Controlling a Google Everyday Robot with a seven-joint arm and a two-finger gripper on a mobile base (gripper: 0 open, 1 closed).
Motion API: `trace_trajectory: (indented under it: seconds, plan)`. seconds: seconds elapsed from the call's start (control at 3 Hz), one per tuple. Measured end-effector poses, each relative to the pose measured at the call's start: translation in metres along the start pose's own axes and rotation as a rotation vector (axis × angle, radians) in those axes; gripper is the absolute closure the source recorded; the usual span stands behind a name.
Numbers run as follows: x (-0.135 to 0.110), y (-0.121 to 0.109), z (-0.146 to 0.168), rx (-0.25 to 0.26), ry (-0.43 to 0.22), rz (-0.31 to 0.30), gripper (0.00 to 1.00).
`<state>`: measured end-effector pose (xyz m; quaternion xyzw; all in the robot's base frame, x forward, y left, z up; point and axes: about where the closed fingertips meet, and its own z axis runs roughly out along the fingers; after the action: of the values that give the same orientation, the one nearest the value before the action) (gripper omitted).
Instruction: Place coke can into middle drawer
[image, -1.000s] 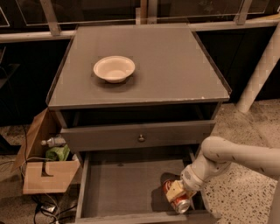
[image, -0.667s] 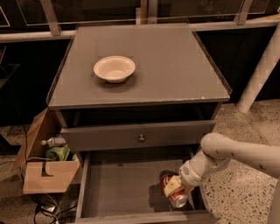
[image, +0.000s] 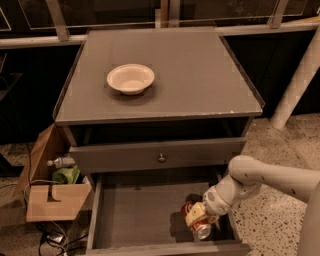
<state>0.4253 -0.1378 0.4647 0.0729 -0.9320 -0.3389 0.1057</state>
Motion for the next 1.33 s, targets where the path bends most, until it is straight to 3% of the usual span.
trace_trajectory:
  seconds: [1.0,1.33]
  plan:
    - [-0.036,0.000,0.009,0.002,-0.090,0.088,1.00]
    - [-0.036,0.000,0.009,0.002,-0.090,0.088,1.00]
